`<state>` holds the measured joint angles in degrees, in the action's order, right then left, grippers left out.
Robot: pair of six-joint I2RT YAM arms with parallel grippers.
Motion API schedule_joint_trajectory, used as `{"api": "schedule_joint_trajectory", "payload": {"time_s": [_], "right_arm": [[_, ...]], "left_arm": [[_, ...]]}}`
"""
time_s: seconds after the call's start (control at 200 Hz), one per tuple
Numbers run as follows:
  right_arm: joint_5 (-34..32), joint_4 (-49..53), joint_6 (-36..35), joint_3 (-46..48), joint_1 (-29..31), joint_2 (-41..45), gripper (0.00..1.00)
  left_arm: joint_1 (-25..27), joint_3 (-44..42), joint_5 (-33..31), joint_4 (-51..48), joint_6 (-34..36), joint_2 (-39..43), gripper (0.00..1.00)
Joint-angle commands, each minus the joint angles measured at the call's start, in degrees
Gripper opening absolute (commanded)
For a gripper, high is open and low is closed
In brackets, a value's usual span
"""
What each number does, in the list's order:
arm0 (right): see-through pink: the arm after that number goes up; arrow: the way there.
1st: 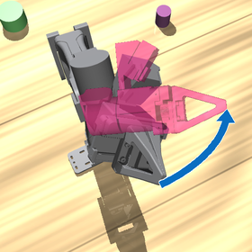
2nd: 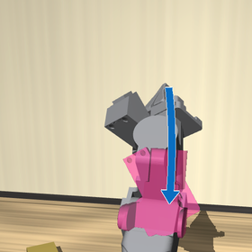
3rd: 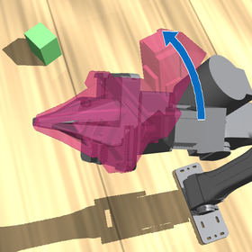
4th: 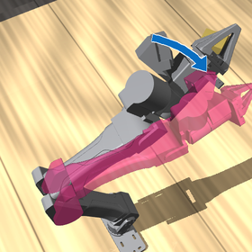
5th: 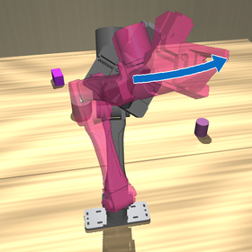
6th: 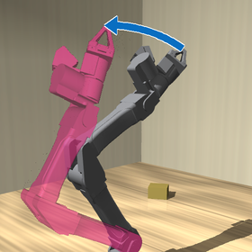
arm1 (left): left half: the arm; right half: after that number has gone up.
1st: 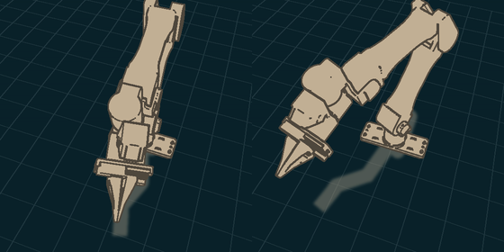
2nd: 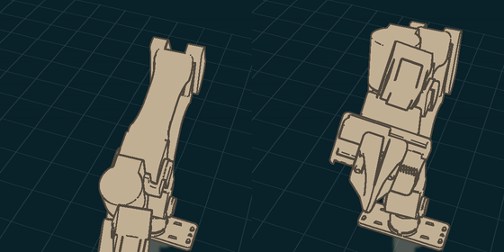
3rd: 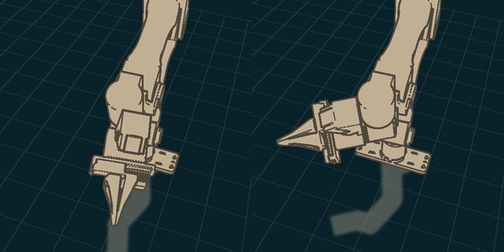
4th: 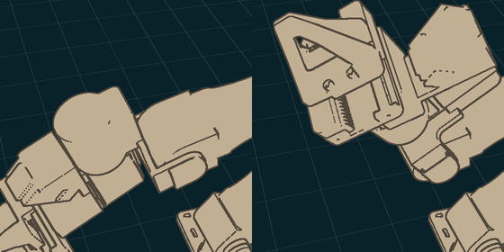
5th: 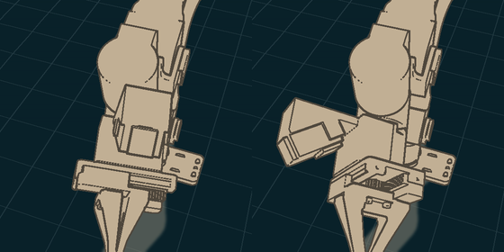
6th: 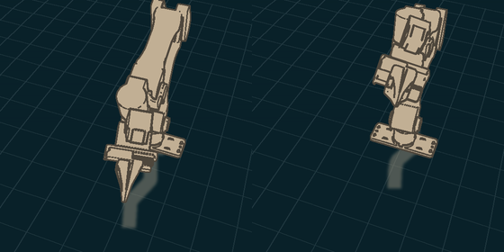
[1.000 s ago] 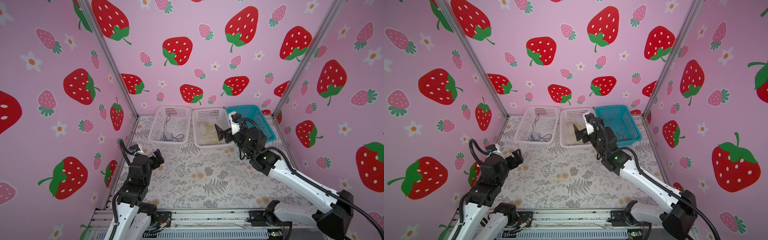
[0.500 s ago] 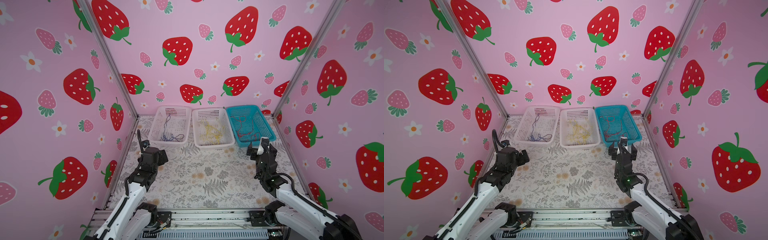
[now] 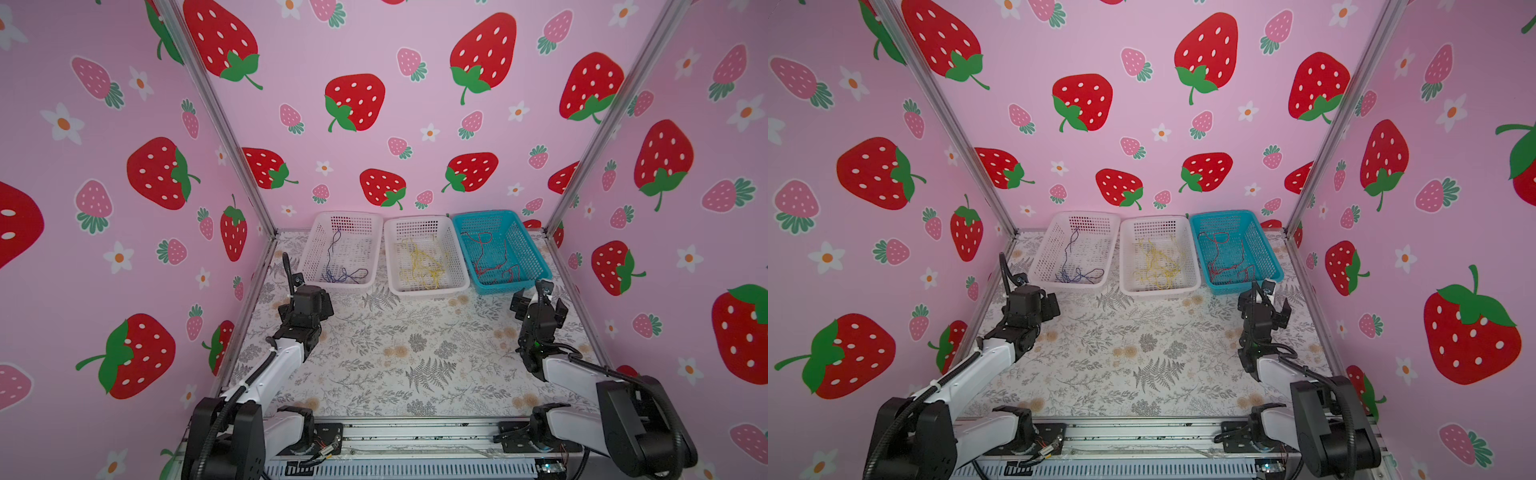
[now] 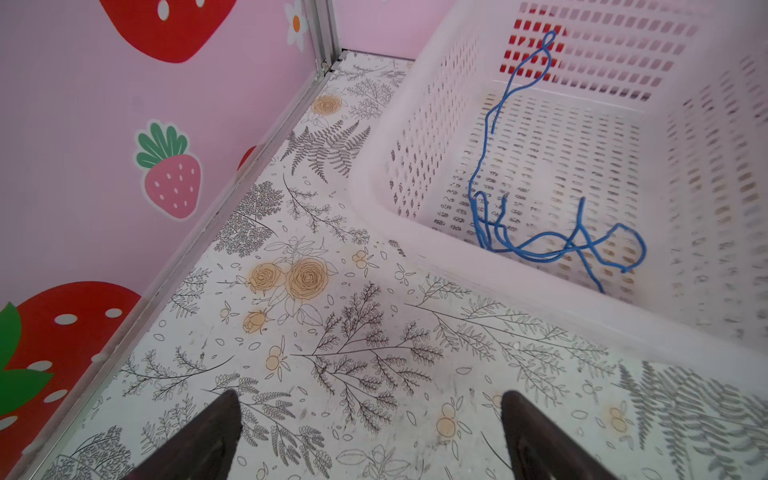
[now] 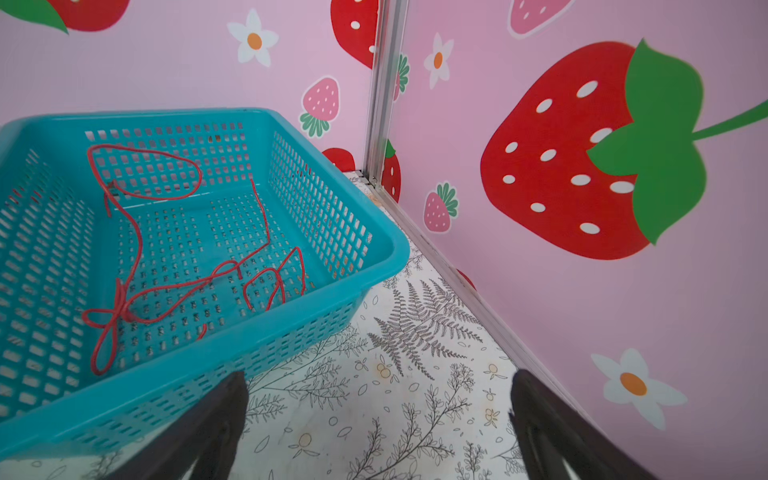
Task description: Untangle the cables
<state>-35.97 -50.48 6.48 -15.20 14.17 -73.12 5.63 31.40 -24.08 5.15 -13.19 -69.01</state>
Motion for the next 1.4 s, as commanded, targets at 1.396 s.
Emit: {"api": "schedule_joint_trajectory", "payload": {"time_s": [1.396], "right_arm": [[16.07, -23.64, -4.48, 0.80, -5.05, -17.22, 0.99]], "left_arm": [[-4.09, -6.60, 10.09, 40.82, 9.10, -19.59, 0.99]]}}
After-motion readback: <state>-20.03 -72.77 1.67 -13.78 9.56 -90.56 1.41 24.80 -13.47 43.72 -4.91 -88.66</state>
